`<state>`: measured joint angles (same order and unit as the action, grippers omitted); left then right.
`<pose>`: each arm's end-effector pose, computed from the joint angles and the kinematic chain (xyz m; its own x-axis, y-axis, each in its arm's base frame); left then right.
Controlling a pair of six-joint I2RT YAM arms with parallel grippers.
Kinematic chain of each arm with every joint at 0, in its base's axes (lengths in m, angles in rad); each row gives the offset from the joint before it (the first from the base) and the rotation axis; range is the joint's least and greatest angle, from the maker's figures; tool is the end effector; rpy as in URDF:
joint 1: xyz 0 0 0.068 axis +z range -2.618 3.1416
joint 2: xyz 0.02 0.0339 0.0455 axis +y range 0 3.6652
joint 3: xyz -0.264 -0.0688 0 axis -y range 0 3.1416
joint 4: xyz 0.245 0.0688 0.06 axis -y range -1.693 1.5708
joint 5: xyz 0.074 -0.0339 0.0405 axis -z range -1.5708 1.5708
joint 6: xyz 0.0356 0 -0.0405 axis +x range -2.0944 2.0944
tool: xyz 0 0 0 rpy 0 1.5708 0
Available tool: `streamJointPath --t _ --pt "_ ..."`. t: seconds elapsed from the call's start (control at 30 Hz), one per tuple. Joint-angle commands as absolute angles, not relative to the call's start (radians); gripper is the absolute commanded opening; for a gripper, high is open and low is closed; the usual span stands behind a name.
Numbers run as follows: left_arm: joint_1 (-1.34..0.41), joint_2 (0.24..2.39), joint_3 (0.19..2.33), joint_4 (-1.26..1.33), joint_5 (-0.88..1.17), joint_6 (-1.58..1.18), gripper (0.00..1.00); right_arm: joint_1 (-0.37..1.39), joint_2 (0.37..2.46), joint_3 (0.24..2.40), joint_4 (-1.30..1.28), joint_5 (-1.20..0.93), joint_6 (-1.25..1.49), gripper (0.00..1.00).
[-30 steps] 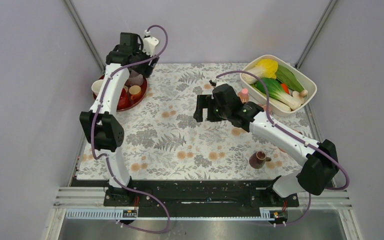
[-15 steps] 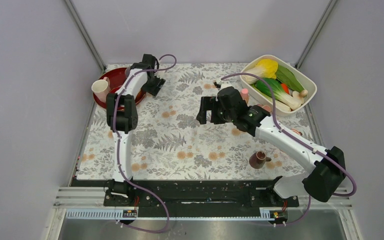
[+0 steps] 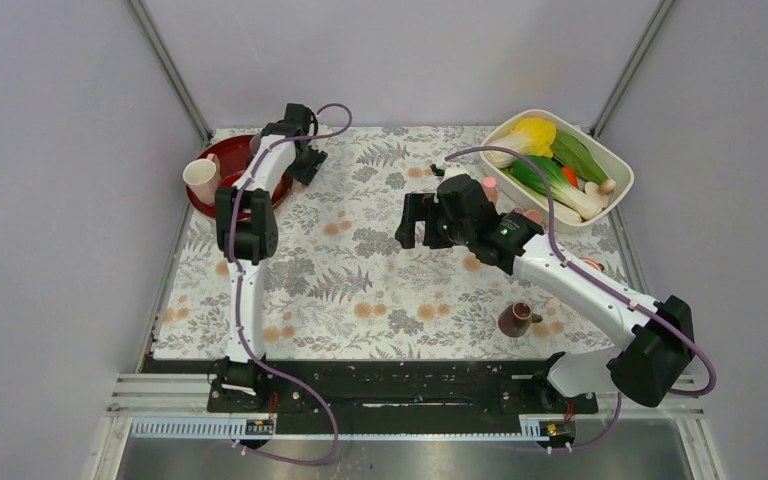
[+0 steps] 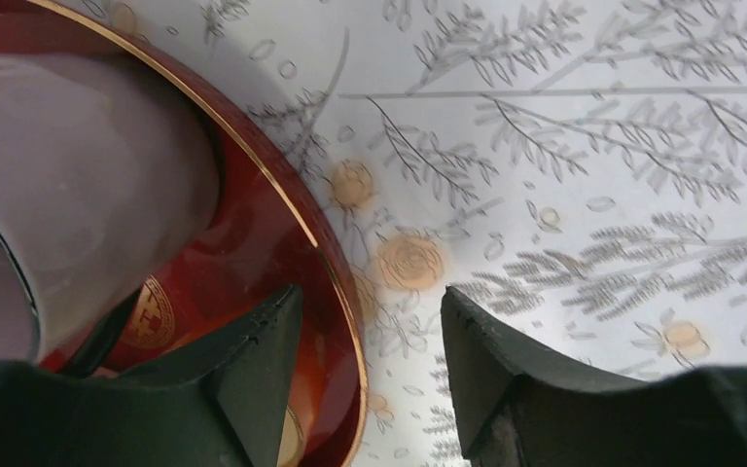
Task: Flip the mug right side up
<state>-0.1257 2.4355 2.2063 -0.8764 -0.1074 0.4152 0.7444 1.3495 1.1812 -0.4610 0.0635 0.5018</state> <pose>0.5185 -0.0617 0.1898 -0.7803 0.5028 -0.3718 0.4281 0.8629 0.2686 0.2238 0.2031 0.3247 -0.6866 0.0202 -0.7267 -0.3515 0.8658 0.3561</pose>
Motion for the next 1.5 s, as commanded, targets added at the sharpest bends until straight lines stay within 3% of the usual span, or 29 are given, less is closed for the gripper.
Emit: streamJointPath --t 0.0,0.2,0.43,0.67,0.93,1.2,1.37,1.47 --pt "-0.101 2.509 2.318 -0.889 -0.144 0.415 0.56 0.754 1.331 1.203 -0.459 0.08 0.493 0.99" --pt "-0.109 2.495 2.254 -0.875 -0.116 0.436 0.43 0.754 1.34 1.222 -0.467 0.083 0.486 0.99" --pt "-0.13 2.362 2.039 -0.857 -0.074 0.488 0.11 0.754 1.346 1.231 -0.478 0.089 0.477 0.99" --pt "-0.129 2.156 1.732 -0.849 0.077 0.576 0.0 0.754 1.339 1.218 -0.476 0.091 0.475 0.99" --pt "-0.083 1.924 1.353 -0.882 0.205 0.857 0.0 0.754 1.297 1.171 -0.466 0.122 0.462 0.99" --pt "0.023 1.835 1.198 -0.983 0.194 1.084 0.01 0.754 1.286 1.154 -0.454 0.123 0.454 1.0" --pt "0.054 1.788 1.152 -0.99 0.178 1.132 0.1 0.754 1.285 1.154 -0.452 0.121 0.452 0.99" --pt "0.062 1.764 1.153 -0.99 0.173 1.134 0.22 0.755 1.279 1.157 -0.489 0.15 0.443 0.99"
